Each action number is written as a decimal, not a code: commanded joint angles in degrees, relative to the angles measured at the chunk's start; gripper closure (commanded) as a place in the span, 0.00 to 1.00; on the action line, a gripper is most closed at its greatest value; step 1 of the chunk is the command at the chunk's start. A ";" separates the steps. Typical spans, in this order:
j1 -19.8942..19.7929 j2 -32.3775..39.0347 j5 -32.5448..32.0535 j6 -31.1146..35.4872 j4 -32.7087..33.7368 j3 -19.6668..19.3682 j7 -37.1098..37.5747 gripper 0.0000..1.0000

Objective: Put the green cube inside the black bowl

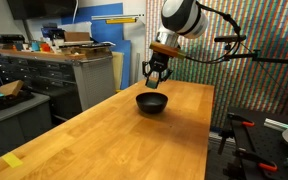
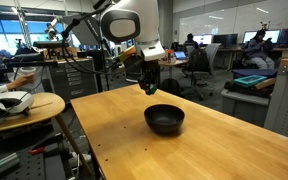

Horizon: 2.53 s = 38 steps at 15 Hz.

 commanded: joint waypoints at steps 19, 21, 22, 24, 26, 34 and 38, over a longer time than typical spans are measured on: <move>-3.14 24.62 -1.11 -14.46 24.81 -4.40 0.28 0.79; -3.27 25.77 -1.08 -15.03 25.74 -4.45 0.30 0.79; -3.29 26.24 -1.09 -15.17 26.11 -4.48 0.33 0.79; -3.38 26.63 -0.99 -15.40 26.43 -4.49 0.26 0.71; -3.56 26.28 -0.79 -15.36 26.14 -4.36 -0.22 0.28; -3.00 18.45 -1.15 -12.91 18.40 -4.35 -3.18 0.00; -0.97 11.63 -5.89 -13.77 11.84 -5.56 -4.24 0.00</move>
